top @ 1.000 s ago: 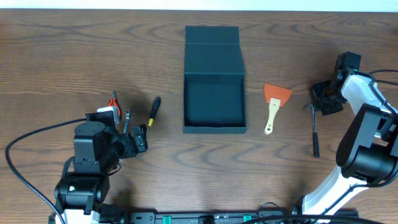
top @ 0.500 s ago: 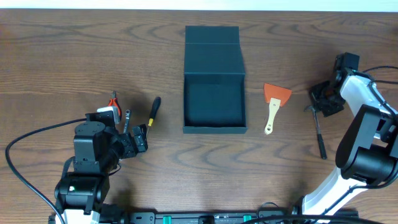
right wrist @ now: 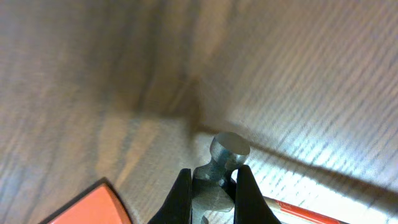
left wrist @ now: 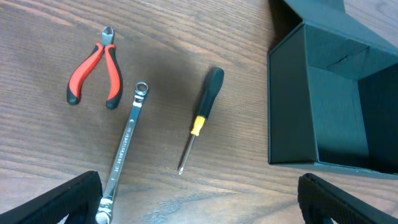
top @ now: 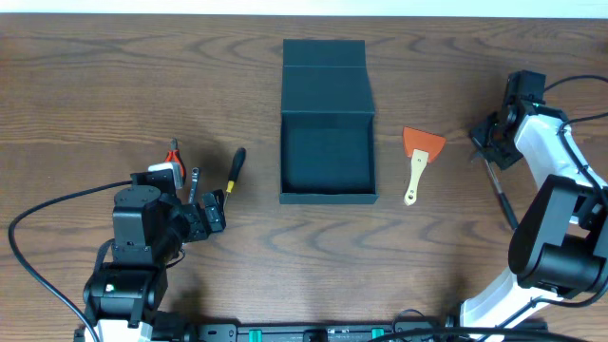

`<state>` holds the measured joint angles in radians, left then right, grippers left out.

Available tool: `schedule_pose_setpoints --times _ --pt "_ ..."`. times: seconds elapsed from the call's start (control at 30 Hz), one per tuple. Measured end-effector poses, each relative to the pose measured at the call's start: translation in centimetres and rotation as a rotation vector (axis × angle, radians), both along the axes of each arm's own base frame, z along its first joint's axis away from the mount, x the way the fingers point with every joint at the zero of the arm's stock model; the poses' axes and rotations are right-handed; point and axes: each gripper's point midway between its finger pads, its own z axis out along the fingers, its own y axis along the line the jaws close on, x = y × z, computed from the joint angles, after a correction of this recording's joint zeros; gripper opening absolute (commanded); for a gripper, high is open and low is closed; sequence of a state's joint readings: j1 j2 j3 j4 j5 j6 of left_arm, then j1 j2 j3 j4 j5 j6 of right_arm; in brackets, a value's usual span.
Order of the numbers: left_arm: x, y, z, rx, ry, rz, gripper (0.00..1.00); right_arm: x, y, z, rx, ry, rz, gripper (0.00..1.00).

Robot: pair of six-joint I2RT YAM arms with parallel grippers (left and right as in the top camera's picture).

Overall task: Pack container
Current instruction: 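Lift the hammer with the right gripper and swing it left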

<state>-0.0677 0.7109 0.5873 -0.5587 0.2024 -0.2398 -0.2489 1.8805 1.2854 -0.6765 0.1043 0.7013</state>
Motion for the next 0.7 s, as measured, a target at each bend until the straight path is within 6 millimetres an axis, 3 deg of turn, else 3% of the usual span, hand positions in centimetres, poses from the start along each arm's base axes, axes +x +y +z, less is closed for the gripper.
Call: schedule_pose_setpoints --times 0.13,0.3,0.5,0.7 --pt "0.0 0.0 0.0 0.0 0.0 0.0 0.99 0.9 0.6 1.1 -0.042 -0.03 0.106 0.01" --pt "0.0 0.0 0.0 0.0 0.0 0.0 0.99 2.0 3.3 3.6 -0.1 -0.07 0.319 0.01" --pt "0.0 0.0 0.0 0.0 0.0 0.0 0.99 1.8 8.6 8.3 -0.164 -0.122 0.571 0.01" --pt "-0.2 0.0 -0.2 0.001 0.011 0.0 0.99 1.1 13.3 11.9 -0.17 -0.136 0.716 0.01"
